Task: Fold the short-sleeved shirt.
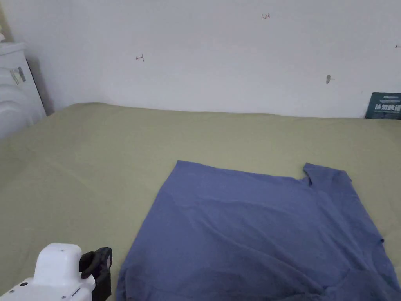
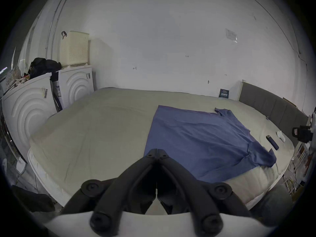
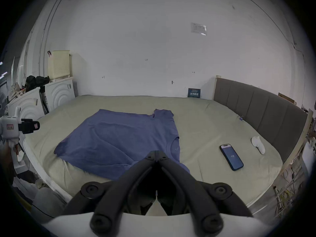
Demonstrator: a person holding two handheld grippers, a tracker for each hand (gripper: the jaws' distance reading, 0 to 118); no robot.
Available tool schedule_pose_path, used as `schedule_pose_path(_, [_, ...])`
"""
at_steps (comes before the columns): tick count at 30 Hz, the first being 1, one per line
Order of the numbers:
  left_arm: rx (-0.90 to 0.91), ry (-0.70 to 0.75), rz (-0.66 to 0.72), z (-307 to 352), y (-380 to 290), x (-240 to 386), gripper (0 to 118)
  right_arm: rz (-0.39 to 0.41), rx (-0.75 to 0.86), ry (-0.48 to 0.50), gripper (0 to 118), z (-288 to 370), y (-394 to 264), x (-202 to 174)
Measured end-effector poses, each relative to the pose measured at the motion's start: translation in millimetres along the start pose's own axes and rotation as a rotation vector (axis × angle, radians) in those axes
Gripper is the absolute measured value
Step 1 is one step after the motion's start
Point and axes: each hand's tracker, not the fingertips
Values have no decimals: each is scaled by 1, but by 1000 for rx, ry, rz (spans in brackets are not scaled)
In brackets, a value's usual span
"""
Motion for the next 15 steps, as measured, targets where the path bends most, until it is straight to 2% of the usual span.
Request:
schedule_pose_path(1, [-11,-14,-11,-5,0,0,6,-5,-8,1,0,-3,0,0])
schedule_pose_path(2, [-36,-38,-20,-13,-1,-1,22,-13,-14,4,0,-5,-1,1])
schedule_pose_path(3, [-69,-53,-28,-19,-3,-1,53,-17,-23,7,0,-8,-1,1])
schedule_pose_path(4, [-100,-63,-28,-27,-6,-1,99,-18,-33,9,0,-11,-2,1])
schedule_pose_path(5, [-159,-74,-29,-41,-12,-1,112,-19,-40,12,0,-14,-3,1])
schedule_pose_path(11, [-382,-75,-50,-101,-46,3,111,-19,-72,28,0,-28,-4,2])
schedule_pose_path(15, [-472,-72,19,-131,-61,0,107,-35,-107,21,0,-39,-8,9])
